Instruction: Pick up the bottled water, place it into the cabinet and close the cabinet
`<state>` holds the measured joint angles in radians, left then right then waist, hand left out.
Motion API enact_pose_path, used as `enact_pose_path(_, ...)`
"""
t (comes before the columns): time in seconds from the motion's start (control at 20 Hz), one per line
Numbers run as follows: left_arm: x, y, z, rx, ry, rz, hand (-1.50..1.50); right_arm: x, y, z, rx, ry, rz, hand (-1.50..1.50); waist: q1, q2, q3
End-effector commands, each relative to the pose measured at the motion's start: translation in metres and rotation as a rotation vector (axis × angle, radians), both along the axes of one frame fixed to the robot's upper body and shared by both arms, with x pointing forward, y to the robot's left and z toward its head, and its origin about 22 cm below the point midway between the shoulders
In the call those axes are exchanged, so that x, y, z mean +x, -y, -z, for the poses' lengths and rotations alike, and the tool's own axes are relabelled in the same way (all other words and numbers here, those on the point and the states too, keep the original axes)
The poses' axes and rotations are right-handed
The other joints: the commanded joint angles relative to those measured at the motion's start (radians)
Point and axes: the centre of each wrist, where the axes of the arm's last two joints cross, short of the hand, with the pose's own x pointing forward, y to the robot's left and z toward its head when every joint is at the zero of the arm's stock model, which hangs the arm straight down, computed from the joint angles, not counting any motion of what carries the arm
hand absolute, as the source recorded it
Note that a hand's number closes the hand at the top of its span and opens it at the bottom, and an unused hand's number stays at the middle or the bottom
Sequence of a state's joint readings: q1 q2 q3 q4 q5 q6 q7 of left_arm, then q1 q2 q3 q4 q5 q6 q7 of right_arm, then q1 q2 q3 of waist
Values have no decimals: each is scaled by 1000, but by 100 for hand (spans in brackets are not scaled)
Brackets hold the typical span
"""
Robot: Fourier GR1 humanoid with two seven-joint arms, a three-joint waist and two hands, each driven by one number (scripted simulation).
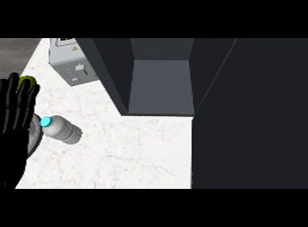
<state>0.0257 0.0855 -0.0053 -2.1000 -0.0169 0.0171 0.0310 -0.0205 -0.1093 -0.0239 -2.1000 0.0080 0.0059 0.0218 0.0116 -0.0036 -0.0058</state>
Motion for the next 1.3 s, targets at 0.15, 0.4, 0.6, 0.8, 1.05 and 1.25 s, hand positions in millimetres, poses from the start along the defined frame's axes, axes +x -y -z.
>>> enact_pose_path(0.15,21,-38,4,-10,43,-273,-150,-27,-2,3,56,-26,-13,-150,-21,4,6)
enact_pose_path(0.4,17,-55,8,-243,-93,-378,-150,-55,-21,0,87,-146,-320,-150,-23,-2,6)
enact_pose_path(0.6,3,-57,-6,-251,-91,-398,-150,-90,-17,-16,85,-148,-327,-150,-18,0,6)
enact_pose_path(0.8,-28,-50,-14,-236,-133,-423,-150,-109,-11,-10,83,-156,-338,-150,-16,-1,7)
enact_pose_path(1.05,-19,-56,5,-174,-219,-490,-150,-123,-13,-27,79,-148,-345,-150,-19,1,6)
enact_pose_path(1.25,-13,-76,25,-184,-268,-526,-150,-143,-23,-29,102,-169,-321,-150,-30,-1,5)
